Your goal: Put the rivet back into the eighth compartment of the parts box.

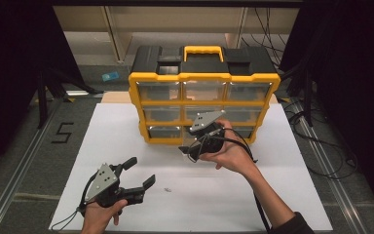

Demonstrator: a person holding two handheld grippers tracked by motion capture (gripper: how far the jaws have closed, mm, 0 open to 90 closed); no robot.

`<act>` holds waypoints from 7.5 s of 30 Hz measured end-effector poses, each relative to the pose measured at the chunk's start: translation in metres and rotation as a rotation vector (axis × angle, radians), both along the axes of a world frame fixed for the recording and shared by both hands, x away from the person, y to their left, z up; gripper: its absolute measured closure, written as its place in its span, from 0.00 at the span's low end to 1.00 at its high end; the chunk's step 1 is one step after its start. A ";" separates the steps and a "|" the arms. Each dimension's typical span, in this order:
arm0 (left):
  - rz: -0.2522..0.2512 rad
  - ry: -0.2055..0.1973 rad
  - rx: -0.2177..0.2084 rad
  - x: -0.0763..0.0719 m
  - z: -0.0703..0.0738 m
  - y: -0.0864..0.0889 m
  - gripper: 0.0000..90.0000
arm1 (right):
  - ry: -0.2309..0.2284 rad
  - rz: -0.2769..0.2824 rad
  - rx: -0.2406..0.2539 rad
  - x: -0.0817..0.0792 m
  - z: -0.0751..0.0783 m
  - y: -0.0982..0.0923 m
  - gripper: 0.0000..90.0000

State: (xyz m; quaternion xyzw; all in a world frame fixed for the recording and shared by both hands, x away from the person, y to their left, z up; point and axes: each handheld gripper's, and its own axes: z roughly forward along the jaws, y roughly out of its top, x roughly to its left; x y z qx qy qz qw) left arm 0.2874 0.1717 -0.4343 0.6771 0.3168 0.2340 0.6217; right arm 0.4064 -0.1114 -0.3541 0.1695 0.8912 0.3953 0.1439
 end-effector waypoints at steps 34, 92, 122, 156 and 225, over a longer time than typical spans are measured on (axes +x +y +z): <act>0.013 0.035 -0.030 -0.003 0.000 0.002 0.18 | 0.100 0.199 -0.105 -0.033 -0.035 0.050 0.37; 0.004 0.027 -0.015 -0.006 0.002 -0.001 0.18 | 0.251 0.213 -0.309 -0.024 -0.119 0.078 0.73; 0.005 0.029 -0.015 -0.005 0.002 -0.001 0.18 | 0.184 0.200 -0.210 -0.020 -0.080 0.063 0.93; 0.007 0.028 -0.010 -0.005 0.001 -0.001 0.18 | 0.070 0.087 -0.029 -0.003 -0.016 0.011 0.93; 0.005 0.034 -0.005 -0.005 0.001 -0.001 0.18 | 0.038 -0.115 0.026 0.027 -0.018 -0.037 0.61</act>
